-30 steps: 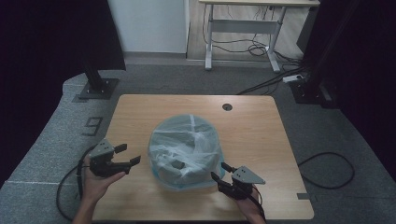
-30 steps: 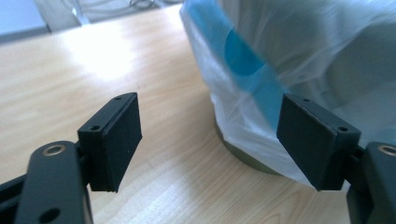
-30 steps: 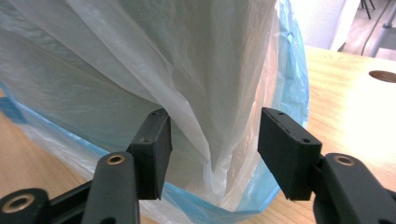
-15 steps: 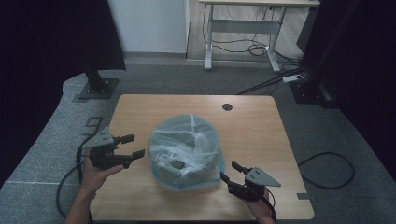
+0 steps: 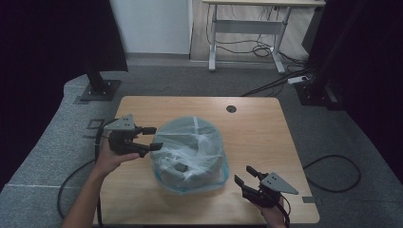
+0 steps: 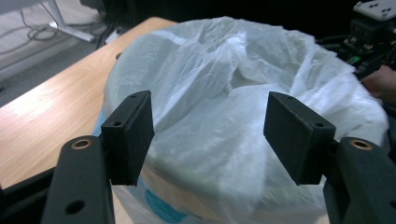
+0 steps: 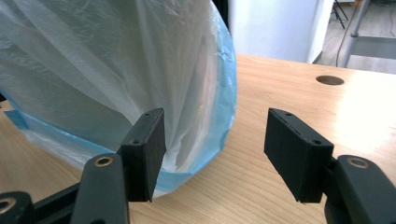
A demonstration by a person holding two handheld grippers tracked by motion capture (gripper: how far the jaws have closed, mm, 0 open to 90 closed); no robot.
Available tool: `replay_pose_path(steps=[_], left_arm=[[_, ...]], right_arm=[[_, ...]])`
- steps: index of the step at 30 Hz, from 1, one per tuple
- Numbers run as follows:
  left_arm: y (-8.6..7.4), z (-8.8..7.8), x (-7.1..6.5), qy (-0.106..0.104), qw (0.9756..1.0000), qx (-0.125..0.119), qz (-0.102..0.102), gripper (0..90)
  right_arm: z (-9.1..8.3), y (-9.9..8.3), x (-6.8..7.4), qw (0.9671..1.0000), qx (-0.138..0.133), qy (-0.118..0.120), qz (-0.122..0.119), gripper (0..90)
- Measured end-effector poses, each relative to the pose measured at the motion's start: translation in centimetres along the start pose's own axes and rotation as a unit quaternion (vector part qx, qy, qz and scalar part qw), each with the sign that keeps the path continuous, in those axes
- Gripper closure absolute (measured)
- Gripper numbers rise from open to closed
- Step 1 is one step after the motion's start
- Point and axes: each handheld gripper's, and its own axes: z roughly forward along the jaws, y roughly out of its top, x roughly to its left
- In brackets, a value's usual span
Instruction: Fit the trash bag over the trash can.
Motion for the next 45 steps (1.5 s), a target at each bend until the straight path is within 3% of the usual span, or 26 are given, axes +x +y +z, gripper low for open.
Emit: replay_pose_path(steps=[2, 6, 11, 13, 18, 20, 22, 28, 31, 35, 39, 40, 41, 45], left_arm=[[0.7, 0.4, 0.4, -0.004, 0.9999, 0.013, 0.007, 35.2], [2.4, 1.7, 1.1, -0.035, 0.9991, 0.02, 0.016, 37.2], [4.1, 4.4, 1.9, -0.06, 0.9958, 0.063, 0.029, 40.7], [4.6, 5.4, 2.1, -0.068, 0.9939, 0.079, 0.034, 42.0], [5.5, 7.1, 2.3, -0.087, 0.9898, 0.102, 0.047, 48.3], [5.9, 7.7, 2.4, -0.088, 0.9875, 0.119, 0.055, 53.2], [6.4, 8.5, 2.5, -0.078, 0.9835, 0.151, 0.062, 59.4], [7.1, 10.3, 2.3, -0.066, 0.9725, 0.211, 0.075, 70.7], [7.2, 11.2, 2.1, -0.059, 0.9664, 0.237, 0.082, 71.4], [7.2, 12.1, 2.0, -0.051, 0.9616, 0.257, 0.082, 72.4], [7.0, 13.3, 1.8, -0.039, 0.9525, 0.29, 0.083, 71.5], [7.0, 13.3, 1.8, -0.039, 0.9525, 0.29, 0.083, 70.9], [7.0, 13.6, 1.8, -0.036, 0.9503, 0.298, 0.084, 70.4], [7.1, 13.7, 1.7, -0.038, 0.9495, 0.299, 0.085, 65.9]], right_arm=[[0.0, -0.1, 0.0, 1.0, 0.001, -0.002, 0.003, 37.9], [-0.2, -0.2, 0.0, 1.0, 0.003, -0.004, 0.0, 38.0], [-0.8, -0.4, -0.2, 0.9999, 0.002, -0.012, 0.006, 38.1], [-1.1, -0.4, -0.4, 0.9997, 0.0, -0.011, 0.021, 38.1], [-1.5, -0.6, -0.7, 0.9995, 0.001, -0.014, 0.029, 38.1], [-1.6, -0.7, -0.7, 0.9995, 0.002, -0.016, 0.028, 39.7], [-1.6, -0.8, -0.7, 0.9995, 0.001, -0.018, 0.027, 40.6], [-1.5, -0.9, -0.4, 0.9996, 0.005, -0.017, 0.024, 40.7], [-1.5, -1.0, -0.4, 0.9995, 0.007, -0.016, 0.024, 40.7], [-1.6, -1.0, -0.5, 0.9995, 0.007, -0.017, 0.025, 40.8], [-1.6, -1.1, -0.6, 0.9995, 0.007, -0.016, 0.026, 40.9], [-1.6, -1.1, -0.6, 0.9995, 0.008, -0.016, 0.025, 40.9], [-1.6, -1.1, -0.6, 0.9995, 0.009, -0.015, 0.025, 40.9], [-1.6, -1.1, -0.6, 0.9995, 0.01, -0.016, 0.023, 40.9]])
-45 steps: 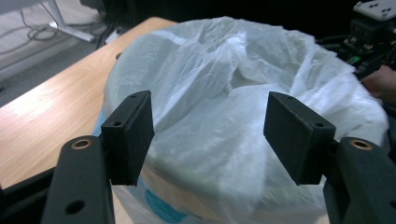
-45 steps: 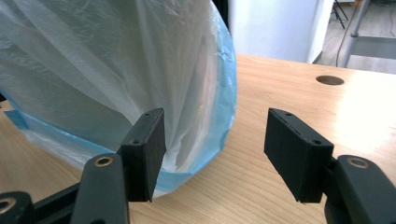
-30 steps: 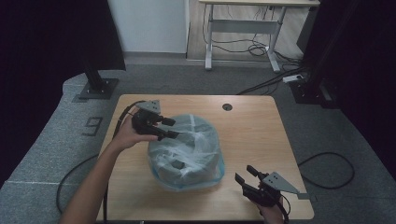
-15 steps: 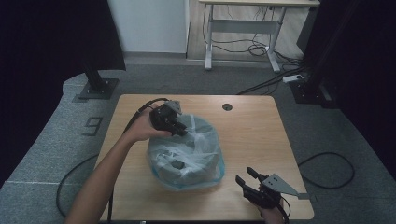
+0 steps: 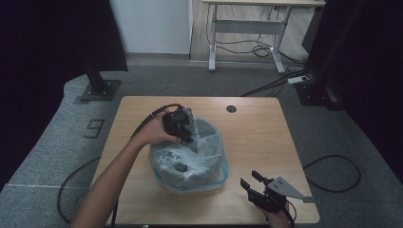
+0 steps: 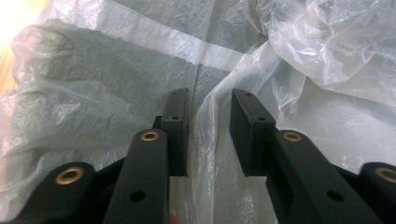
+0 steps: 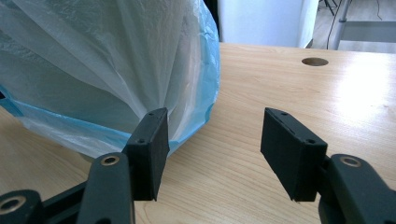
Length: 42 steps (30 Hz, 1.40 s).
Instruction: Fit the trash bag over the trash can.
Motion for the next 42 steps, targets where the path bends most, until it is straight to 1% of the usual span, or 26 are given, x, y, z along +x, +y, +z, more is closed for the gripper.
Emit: replay_pose_path(steps=[2, 4, 6, 8, 10, 12, 13, 17, 21, 23, 27, 32, 34, 40, 42], left_arm=[[0.0, -0.4, -0.1, 0.001, 0.9999, -0.011, 0.003, 62.8], [-0.2, -1.2, -0.1, -0.008, 0.9993, -0.037, 0.005, 61.1], [-0.2, -2.3, -0.2, -0.012, 0.9977, -0.066, 0.006, 58.9], [-0.1, -2.9, -0.3, -0.015, 0.9965, -0.082, 0.006, 57.4], [0.3, -3.5, -0.5, -0.02, 0.9947, -0.1, 0.008, 56.7], [0.5, -3.6, -0.7, -0.02, 0.9944, -0.103, 0.011, 56.7], [1.1, -3.7, -1.0, -0.022, 0.9938, -0.108, 0.017, 56.7], [2.3, -3.1, -1.4, -0.026, 0.9935, -0.108, 0.023, 57.1], [3.4, -2.2, -1.8, -0.037, 0.9937, -0.1, 0.034, 57.8], [3.9, -1.6, -2.1, -0.037, 0.9945, -0.089, 0.04, 58.9], [4.7, -0.7, -2.6, -0.032, 0.996, -0.068, 0.049, 60.5], [5.5, 0.5, -2.9, -0.027, 0.9973, -0.046, 0.05, 61.0], [5.7, 0.8, -3.0, -0.027, 0.9975, -0.04, 0.051, 61.2], [6.2, 2.0, -3.2, -0.021, 0.998, -0.009, 0.059, 61.4], [6.3, 2.1, -3.2, -0.02, 0.9981, -0.01, 0.058, 61.3]], right_arm=[[-0.1, 0.0, -0.1, 1.0, -0.001, -0.002, 0.001, 40.9], [-0.2, 0.1, -0.2, 1.0, -0.004, -0.003, 0.003, 40.9], [-0.3, 0.2, -0.2, 1.0, -0.007, -0.005, 0.003, 40.9], [-0.4, 0.2, -0.2, 0.9999, -0.009, -0.008, 0.001, 41.5], [-0.4, 0.2, -0.2, 0.9999, -0.012, -0.009, 0.002, 41.8], [-0.4, 0.3, -0.2, 0.9999, -0.013, -0.009, 0.001, 41.8], [-0.4, 0.3, -0.1, 0.9999, -0.014, -0.009, 0.0, 41.9], [-0.4, 0.3, 0.0, 0.9999, -0.014, -0.008, -0.001, 42.3], [-0.6, 0.3, -0.1, 0.9998, -0.016, -0.011, -0.003, 43.1], [-0.7, 0.3, -0.2, 0.9998, -0.017, -0.012, -0.003, 43.3], [-0.8, 0.3, -0.3, 0.9997, -0.018, -0.014, -0.003, 43.8], [-0.8, 0.3, -0.2, 0.9997, -0.019, -0.014, -0.007, 44.5], [-0.8, 0.3, -0.2, 0.9997, -0.019, -0.014, -0.008, 44.6], [-0.9, 0.2, -0.3, 0.9996, -0.019, -0.016, -0.008, 45.2], [-0.9, 0.2, -0.3, 0.9997, -0.019, -0.015, -0.007, 45.2]])
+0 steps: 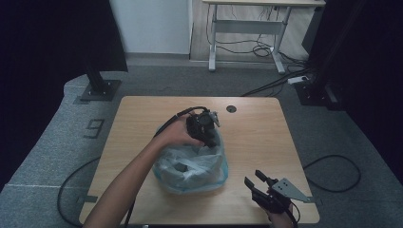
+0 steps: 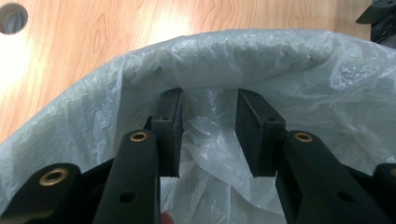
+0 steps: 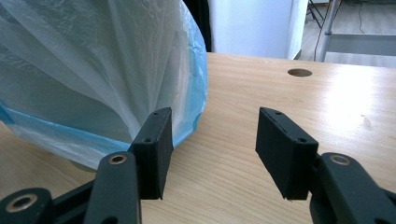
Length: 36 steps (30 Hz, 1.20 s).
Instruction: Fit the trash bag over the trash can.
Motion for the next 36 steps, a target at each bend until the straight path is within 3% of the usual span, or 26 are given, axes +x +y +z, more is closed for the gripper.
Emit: replay_pose_path(steps=[5, 16, 21, 31, 36], left_arm=[[0.0, -0.2, -0.1, 0.0, 1.0, 0.002, 0.004, 61.0], [-1.1, -3.7, -1.5, 0.004, 0.9983, -0.058, 0.008, 59.1], [-2.0, -5.1, -2.5, 0.003, 0.9972, -0.074, 0.013, 58.8], [-4.3, -5.8, -4.0, -0.011, 0.9962, -0.085, 0.011, 58.4], [-4.5, -5.6, -5.0, -0.019, 0.9962, -0.084, 0.016, 58.4]], right_arm=[[0.0, 0.0, 0.1, 1.0, 0.001, 0.0, -0.001, 45.2], [0.1, 0.0, 0.2, 1.0, 0.001, 0.002, 0.0, 45.2], [0.2, -0.1, 0.4, 1.0, 0.003, 0.002, -0.004, 45.2], [0.6, -0.3, 0.6, 0.9999, 0.009, 0.004, -0.007, 45.2], [0.9, -0.3, 0.7, 0.9999, 0.011, 0.004, -0.008, 45.2]])
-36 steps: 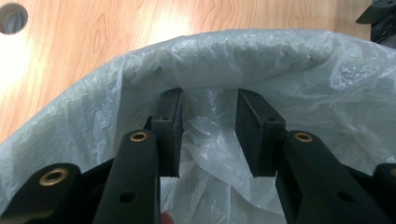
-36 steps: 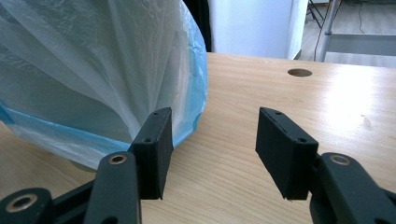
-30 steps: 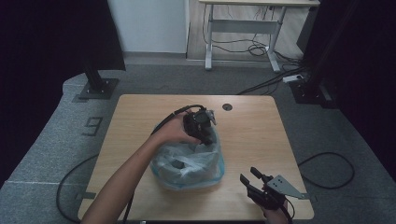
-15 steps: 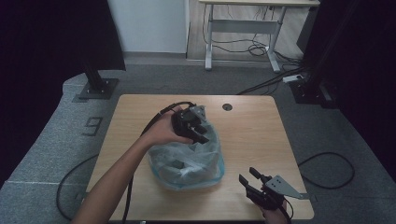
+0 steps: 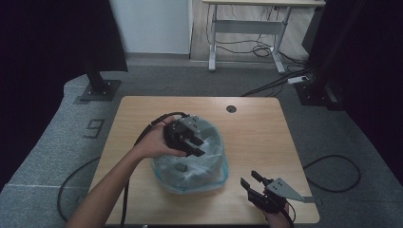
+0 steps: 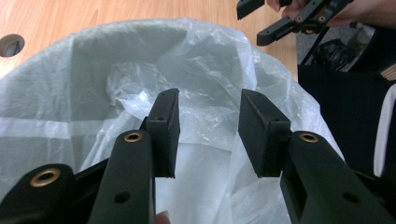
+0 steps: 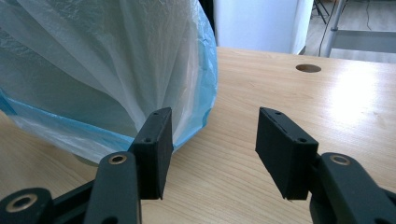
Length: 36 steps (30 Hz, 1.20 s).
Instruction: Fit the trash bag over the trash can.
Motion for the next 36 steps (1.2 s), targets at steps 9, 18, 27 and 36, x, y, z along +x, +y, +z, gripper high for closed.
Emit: replay_pose_path(steps=[9, 18, 27, 36], left_arm=[[0.3, 2.9, -1.0, -0.01, 0.9981, 0.059, 0.015, 58.9], [0.4, 4.3, -0.9, -0.011, 0.9956, 0.092, 0.018, 58.7], [-0.5, 0.3, -0.3, 0.004, 0.9997, 0.025, -0.004, 55.7], [-2.8, -2.6, 0.1, 0.023, 0.9992, 0.022, -0.026, 55.8]], right_arm=[[0.1, 0.0, 0.0, 1.0, 0.002, 0.001, -0.003, 45.2], [0.1, 0.0, -0.1, 1.0, 0.003, 0.001, -0.002, 45.2], [0.1, -0.1, -0.3, 1.0, 0.004, -0.002, -0.001, 45.2], [0.3, -0.1, -0.2, 1.0, 0.007, -0.002, -0.002, 45.2]])
